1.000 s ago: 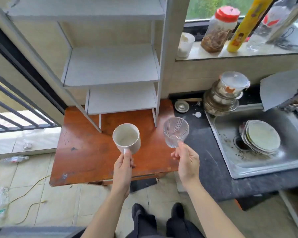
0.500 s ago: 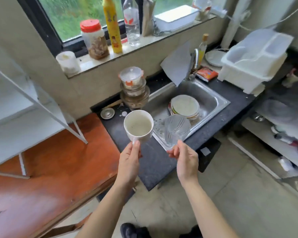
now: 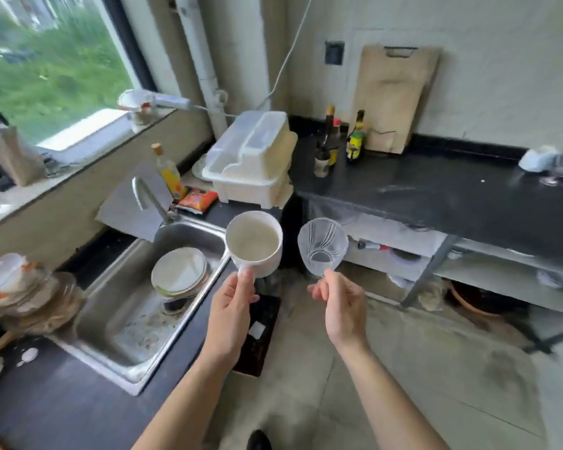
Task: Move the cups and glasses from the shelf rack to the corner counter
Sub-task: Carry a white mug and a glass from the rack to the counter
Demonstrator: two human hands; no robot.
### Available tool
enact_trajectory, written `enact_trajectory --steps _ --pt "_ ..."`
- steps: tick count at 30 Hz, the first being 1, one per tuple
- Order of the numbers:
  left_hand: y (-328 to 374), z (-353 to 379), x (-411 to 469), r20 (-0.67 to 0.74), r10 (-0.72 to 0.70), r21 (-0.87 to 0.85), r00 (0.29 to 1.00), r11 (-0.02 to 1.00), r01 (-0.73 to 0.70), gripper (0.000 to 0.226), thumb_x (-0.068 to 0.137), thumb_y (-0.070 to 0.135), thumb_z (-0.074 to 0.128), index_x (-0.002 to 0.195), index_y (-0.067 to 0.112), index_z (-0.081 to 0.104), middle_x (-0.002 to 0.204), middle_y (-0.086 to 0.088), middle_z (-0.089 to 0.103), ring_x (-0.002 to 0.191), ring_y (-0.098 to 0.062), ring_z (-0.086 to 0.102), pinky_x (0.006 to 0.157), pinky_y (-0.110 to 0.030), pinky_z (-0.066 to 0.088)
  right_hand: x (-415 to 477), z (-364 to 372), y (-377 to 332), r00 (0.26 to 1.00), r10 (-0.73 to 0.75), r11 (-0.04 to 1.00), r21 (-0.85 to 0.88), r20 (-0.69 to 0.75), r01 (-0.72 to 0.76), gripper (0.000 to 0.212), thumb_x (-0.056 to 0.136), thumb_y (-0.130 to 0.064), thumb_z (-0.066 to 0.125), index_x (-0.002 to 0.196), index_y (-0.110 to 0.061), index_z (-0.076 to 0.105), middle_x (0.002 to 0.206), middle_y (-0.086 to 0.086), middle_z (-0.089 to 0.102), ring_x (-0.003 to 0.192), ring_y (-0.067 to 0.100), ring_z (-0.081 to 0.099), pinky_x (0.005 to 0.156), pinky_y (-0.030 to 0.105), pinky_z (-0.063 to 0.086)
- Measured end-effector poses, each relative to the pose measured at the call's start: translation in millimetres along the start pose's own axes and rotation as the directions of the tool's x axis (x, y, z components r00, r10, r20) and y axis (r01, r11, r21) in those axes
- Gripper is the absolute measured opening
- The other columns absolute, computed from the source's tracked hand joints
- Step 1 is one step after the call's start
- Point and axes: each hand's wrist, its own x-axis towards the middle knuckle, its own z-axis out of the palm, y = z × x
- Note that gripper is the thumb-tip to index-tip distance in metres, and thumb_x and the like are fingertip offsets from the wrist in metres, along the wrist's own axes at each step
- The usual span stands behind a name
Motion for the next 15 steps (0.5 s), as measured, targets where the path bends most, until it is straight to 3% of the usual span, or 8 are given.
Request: enact_trajectory --steps 5,8,10,13,15 --pt "-10.3 116.9 47.9 0.18 -0.03 0.05 0.983 0.999 0.022 0.041 0.096 0.06 0.048 0.067 0.031 0.053 0.065 0.018 0.045 0.064 -0.006 0.043 0.073 -0.037 0.044 56.1 -98.3 -0.9 0.97 -0.054 0.998 -0.025 -0.236 0.05 0.04 0.081 -0.044 0.05 0.047 -0.027 0.035 0.055 0.003 0.043 0.059 0.016 0.048 0.071 0.031 0.056" --pt "-18.1 206.3 77.6 0.312 -0.045 0.057 0.949 0.998 0.029 0.043 0.096 0.06 0.048 0.065 0.03 0.051 0.064 0.017 0.043 0.066 -0.007 0.043 0.08 -0.043 0.046 93.5 -169.1 4.0 0.933 -0.053 0.997 -0.063 -0.355 0.033 0.041 0.082 -0.043 0.049 0.044 -0.03 0.038 0.053 -0.003 0.047 0.059 0.013 0.051 0.076 0.04 0.057" --pt "-18.0 265.6 95.8 0.395 -0.048 0.043 0.917 0.998 0.034 0.045 0.097 0.059 0.047 0.064 0.029 0.047 0.064 0.017 0.042 0.065 -0.007 0.041 0.08 -0.041 0.045 120.3 -213.7 3.7 0.901 -0.04 0.997 -0.075 -0.433 0.008 0.044 0.082 -0.045 0.05 0.042 -0.028 0.042 0.052 -0.005 0.048 0.058 0.011 0.053 0.077 0.041 0.056" --pt "-14.0 360.4 122.1 0.531 -0.053 0.018 0.846 0.999 0.051 0.043 0.099 0.055 0.044 0.064 0.033 0.056 0.062 0.018 0.047 0.065 -0.004 0.044 0.078 -0.035 0.046 159.9 -285.6 -7.0 0.83 -0.07 0.992 -0.126 -0.553 0.0 0.045 0.083 -0.047 0.051 0.044 -0.029 0.039 0.053 -0.002 0.047 0.058 0.013 0.054 0.069 0.032 0.055" --pt "-4.8 417.6 133.2 0.607 -0.058 0.014 0.793 0.998 0.062 0.041 0.1 0.055 0.043 0.068 0.038 0.06 0.063 0.019 0.05 0.064 -0.001 0.047 0.076 -0.032 0.047 178.0 -330.6 -20.5 0.788 -0.094 0.985 -0.17 -0.608 -0.013 0.044 0.085 -0.046 0.05 0.047 -0.028 0.039 0.055 0.0 0.049 0.062 0.017 0.057 0.075 0.038 0.059"
